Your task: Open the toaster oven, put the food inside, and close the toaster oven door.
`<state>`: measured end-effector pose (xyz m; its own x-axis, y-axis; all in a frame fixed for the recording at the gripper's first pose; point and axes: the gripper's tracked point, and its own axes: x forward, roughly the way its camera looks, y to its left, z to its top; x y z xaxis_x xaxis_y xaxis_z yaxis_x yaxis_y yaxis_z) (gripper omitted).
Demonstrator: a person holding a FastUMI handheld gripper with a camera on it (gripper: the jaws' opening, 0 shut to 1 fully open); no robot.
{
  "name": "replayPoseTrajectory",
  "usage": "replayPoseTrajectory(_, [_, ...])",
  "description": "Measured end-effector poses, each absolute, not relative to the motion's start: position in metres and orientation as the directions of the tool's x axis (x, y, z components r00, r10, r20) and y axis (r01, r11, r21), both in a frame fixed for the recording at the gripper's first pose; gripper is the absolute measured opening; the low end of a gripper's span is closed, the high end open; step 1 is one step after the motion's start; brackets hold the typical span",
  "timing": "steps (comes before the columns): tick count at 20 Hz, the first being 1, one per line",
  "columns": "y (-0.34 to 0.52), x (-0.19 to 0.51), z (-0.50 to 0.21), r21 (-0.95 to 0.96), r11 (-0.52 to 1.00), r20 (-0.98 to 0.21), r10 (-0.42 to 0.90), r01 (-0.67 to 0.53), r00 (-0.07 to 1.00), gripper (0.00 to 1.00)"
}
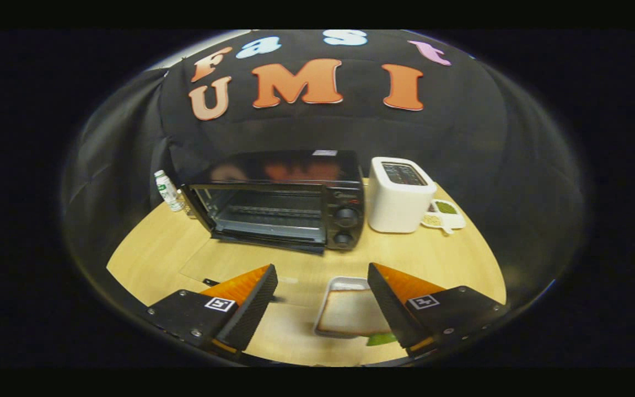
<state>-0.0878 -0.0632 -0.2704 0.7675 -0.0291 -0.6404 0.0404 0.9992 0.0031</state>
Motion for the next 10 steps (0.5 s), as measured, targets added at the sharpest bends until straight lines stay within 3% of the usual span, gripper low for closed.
replayPoseTrajectory(5, [-0.106, -0.116, -0.29, 0.04, 0.993, -0.697, -0.049, 0.108, 0.715, 0.98])
replayPoseTrajectory(10, [-0.119, -0.128, -0.328, 0.17, 0.969, -0.754, 0.009, 0.181, 0.657, 0.98])
